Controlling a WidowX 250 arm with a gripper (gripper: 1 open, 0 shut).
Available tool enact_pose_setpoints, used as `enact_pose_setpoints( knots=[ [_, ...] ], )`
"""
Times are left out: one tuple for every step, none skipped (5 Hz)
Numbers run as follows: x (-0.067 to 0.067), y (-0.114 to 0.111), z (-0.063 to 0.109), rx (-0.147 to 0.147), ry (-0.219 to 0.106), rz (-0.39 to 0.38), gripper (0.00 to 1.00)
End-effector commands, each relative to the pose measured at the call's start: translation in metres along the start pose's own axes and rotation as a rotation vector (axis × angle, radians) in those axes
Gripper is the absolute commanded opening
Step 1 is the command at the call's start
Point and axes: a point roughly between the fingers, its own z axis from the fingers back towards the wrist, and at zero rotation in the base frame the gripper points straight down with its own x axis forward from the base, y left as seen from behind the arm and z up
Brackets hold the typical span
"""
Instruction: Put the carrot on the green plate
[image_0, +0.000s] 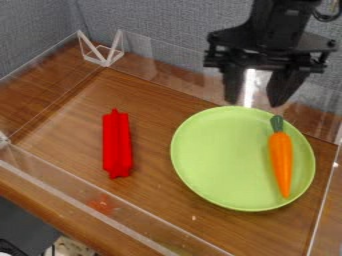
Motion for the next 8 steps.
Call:
enact_pose_setpoints(
  knots=[
    [0.005,0.007,0.009,-0.030,-0.026,0.070,1.00],
    [-0.001,0.010,0.012,-0.024,-0.031,0.094,1.00],
    [-0.009,0.005,0.011,-0.012,-0.035,0.092,1.00],
    [-0.012,0.001,0.008,0.004,-0.042,0.095,1.00],
    [-0.004,0.005,0.005,0.038,-0.047,0.128,1.00],
    [0.004,0.009,0.006,0.068,-0.047,0.161,1.00],
    [-0.004,-0.003,0.010,0.059,-0.029,0.125,1.00],
    [-0.011,-0.006,0.003,0.054,-0.024,0.102,1.00]
  ],
)
